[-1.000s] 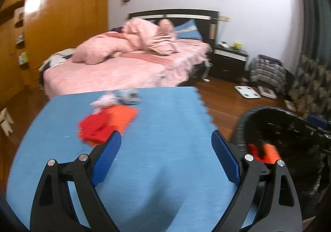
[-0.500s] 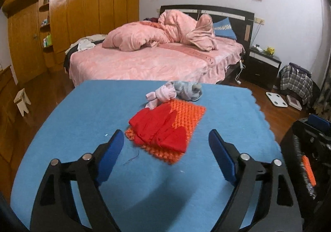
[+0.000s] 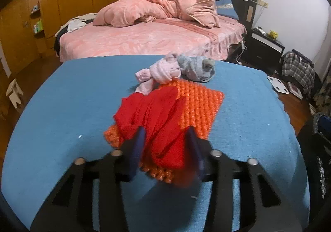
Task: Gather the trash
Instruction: 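Grasp the second red cloth off the orange mesh pad with the left tool, then grasp and lift the orange mesh pad with the right tool while the left tool holds the red cloth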
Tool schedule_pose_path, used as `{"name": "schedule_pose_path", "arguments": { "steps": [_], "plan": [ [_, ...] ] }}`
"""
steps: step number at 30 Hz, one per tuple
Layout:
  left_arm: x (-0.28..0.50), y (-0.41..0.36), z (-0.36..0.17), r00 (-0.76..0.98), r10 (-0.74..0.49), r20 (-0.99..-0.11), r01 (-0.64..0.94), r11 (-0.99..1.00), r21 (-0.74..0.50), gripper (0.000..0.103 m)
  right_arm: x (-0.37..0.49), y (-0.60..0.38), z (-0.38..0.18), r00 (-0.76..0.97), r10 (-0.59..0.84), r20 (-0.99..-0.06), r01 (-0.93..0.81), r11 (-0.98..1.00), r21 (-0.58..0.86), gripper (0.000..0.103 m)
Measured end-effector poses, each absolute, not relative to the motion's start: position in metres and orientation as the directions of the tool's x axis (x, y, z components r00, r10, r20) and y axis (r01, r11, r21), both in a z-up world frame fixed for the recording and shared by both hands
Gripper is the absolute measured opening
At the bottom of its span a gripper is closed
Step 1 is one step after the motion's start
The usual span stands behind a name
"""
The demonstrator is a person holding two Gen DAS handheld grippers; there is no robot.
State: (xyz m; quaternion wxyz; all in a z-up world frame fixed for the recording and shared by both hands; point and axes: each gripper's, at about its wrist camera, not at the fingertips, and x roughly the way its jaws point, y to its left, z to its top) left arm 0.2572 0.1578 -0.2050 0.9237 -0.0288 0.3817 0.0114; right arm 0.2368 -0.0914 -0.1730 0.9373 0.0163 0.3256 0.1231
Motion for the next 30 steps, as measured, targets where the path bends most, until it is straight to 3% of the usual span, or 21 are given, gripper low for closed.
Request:
{"name": "schedule_pose_path", "arguments": {
  "steps": [4,16,30],
  "plan": [
    [0.252,0.158,-0.201,0.726,-0.017,-0.687,-0.031,0.998,-0.058,0.017,0.237,-0.088,-0.176,0.752,0.250,-0.610,-0.228,0.967,0.115,0.097],
    [0.216,0.184,-0.161,0.812,0.021,-0.584,-0.102,0.989,-0.105,0.016,0.240,-0.075,-0.176,0.750,0.271,-0.603,-0.244,0.961,0.128,0.097],
    [0.198,0.241,-0.177,0.752,0.183,-0.633,-0.240,0.971,-0.005,0.016,0.270,-0.002,-0.185,0.706,0.319,-0.633,-0.293,0.944,0.149,0.091]
  ]
}}
